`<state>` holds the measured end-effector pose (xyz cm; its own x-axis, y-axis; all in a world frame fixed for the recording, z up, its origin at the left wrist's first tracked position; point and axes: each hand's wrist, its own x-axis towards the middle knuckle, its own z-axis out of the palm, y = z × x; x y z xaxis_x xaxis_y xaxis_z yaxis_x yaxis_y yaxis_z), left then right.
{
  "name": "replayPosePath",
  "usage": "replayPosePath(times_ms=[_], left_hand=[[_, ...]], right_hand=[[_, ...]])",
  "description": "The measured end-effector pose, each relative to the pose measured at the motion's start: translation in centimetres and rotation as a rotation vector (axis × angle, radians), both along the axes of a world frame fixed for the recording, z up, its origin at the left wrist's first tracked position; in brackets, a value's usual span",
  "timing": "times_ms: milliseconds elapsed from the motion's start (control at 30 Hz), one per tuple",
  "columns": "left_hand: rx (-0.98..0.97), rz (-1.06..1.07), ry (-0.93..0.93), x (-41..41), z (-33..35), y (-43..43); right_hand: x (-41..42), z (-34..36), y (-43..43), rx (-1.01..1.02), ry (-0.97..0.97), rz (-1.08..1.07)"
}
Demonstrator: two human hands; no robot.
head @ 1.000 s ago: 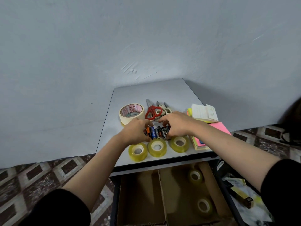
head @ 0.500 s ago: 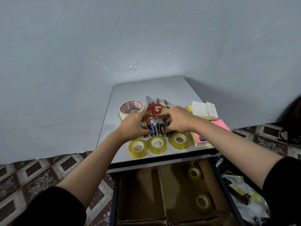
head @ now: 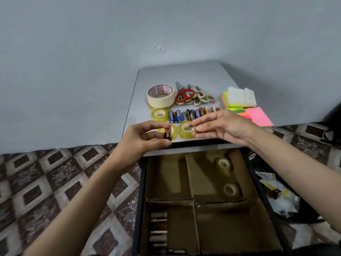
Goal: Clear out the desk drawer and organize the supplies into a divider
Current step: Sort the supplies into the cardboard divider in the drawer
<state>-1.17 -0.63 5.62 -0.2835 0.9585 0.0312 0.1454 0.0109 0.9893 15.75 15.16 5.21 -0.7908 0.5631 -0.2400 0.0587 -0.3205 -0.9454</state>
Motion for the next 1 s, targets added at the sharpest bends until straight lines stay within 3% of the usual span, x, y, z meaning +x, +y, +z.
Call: replayPosePath(times_ms=[100, 200, 267, 367, 500, 700, 1000], left_hand=[[0.002, -0.059, -0.284, 1.5, -3.3, -4.6], [-0.153, -0.007, -0.309, 3.2, -7.8, -8.4], [-0.286, -0.058, -0.167, 4.2, -10.5, -9.7], [-0.481, -0.206, 0.242, 4.7, -13.8, -9.9], [-0.546, -0.423, 0.7, 5.6, -16.2, -7.9], [-0.613, -0.597, 0.969, 5.9, -19.2, -6.5], [-0.659, -0.616, 1.097, 5.7, -18.8, -5.8]], right_hand=[[1.3, -1.8, -2.8, -0.052, 0.025, -0.031], [2.1, -5.0, -5.4, -0.017, -0.082, 0.0], [2.4, -7.4, -6.7, -0.049, -0.135, 0.018], [2.7, -10.0, -7.6, -0.17, -0.148, -0.015], [2.6, -11.8, -7.6, -0.221, -0.194, -0.017], [2.5, -12.1, -7.2, -0.214, -0.21, 0.0], [2.4, -12.6, -6.3, -0.241, -0.202, -0.068]])
